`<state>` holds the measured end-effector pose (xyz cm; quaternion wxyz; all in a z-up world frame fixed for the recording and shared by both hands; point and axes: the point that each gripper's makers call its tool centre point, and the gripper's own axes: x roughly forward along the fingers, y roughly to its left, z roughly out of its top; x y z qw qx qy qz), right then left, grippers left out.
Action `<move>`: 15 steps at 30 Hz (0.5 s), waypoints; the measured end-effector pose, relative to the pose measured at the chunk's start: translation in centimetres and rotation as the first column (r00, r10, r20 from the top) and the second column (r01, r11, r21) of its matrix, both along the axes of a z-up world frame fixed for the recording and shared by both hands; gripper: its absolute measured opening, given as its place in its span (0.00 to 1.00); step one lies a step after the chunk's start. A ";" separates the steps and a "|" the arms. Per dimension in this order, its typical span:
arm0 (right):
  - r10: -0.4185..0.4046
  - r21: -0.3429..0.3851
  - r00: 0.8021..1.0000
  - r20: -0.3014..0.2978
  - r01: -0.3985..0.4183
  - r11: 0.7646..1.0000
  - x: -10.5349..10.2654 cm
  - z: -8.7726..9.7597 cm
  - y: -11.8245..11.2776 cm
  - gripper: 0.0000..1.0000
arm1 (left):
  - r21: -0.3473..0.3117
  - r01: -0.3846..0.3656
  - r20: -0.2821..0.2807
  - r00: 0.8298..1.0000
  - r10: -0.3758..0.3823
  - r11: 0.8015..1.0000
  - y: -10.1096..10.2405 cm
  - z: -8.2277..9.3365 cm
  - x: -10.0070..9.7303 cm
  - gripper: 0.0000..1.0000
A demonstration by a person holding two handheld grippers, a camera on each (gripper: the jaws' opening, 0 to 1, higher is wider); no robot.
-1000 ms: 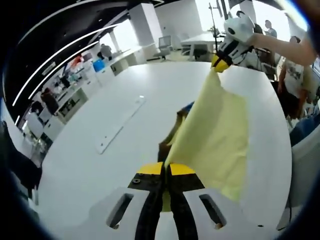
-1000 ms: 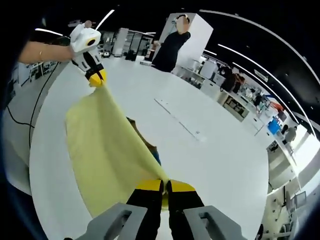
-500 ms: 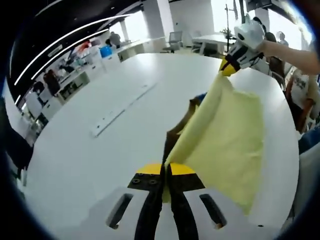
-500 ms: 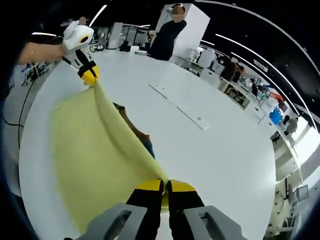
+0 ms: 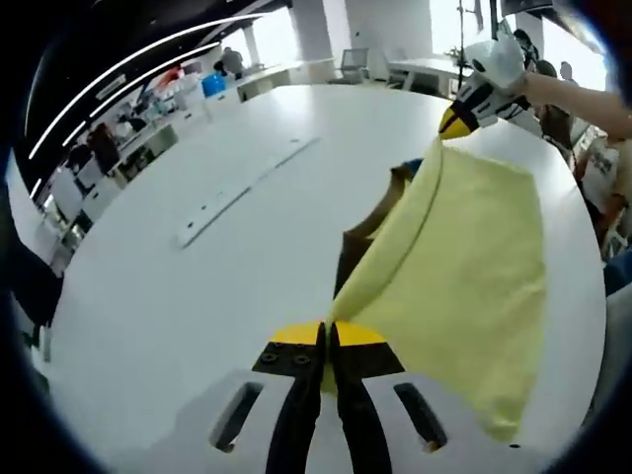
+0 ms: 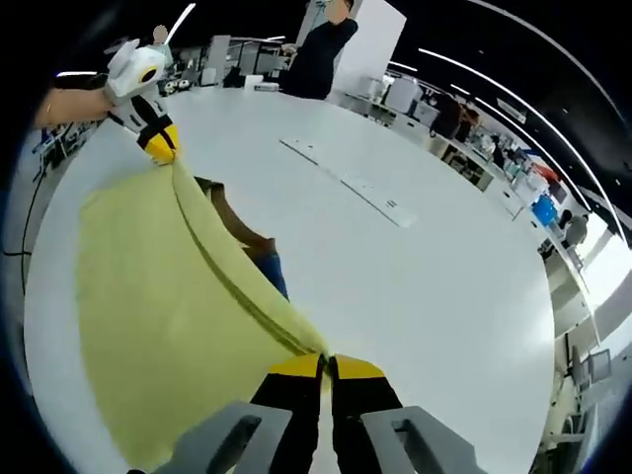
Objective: Fold the garment on the visible template until the final outline fits inside the template.
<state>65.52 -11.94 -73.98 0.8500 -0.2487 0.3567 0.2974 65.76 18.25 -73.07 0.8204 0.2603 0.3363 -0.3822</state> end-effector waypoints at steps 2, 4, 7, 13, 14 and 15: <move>-0.006 0.008 1.000 -0.005 0.006 1.000 0.1 -0.1 -0.1 0.00 | 0.012 0.006 0.001 1.000 -0.006 1.000 0.0 -0.3 0.2 0.00; -0.006 0.003 1.000 -0.006 0.006 1.000 0.1 -0.3 -0.1 0.00 | 0.016 0.005 -0.004 1.000 -0.005 1.000 0.0 -0.6 0.2 0.00; -0.009 0.003 1.000 -0.005 0.009 1.000 0.3 -0.4 0.0 0.00 | 0.029 0.004 -0.002 1.000 -0.004 1.000 0.2 -0.9 0.3 0.01; 0.000 0.002 1.000 -0.014 0.000 1.000 0.1 -0.6 0.1 0.00 | 0.057 0.021 0.021 1.000 -0.022 0.998 0.9 -0.5 0.1 0.03; 0.011 -0.001 1.000 -0.018 -0.011 1.000 0.0 -0.6 0.1 0.00 | 0.054 0.027 0.022 0.999 -0.028 0.998 0.9 -0.4 0.0 0.02; 0.014 0.002 1.000 -0.014 -0.014 1.000 -0.1 -0.5 0.2 0.00 | 0.051 0.040 0.026 0.999 -0.042 0.998 0.9 -0.2 -0.3 0.02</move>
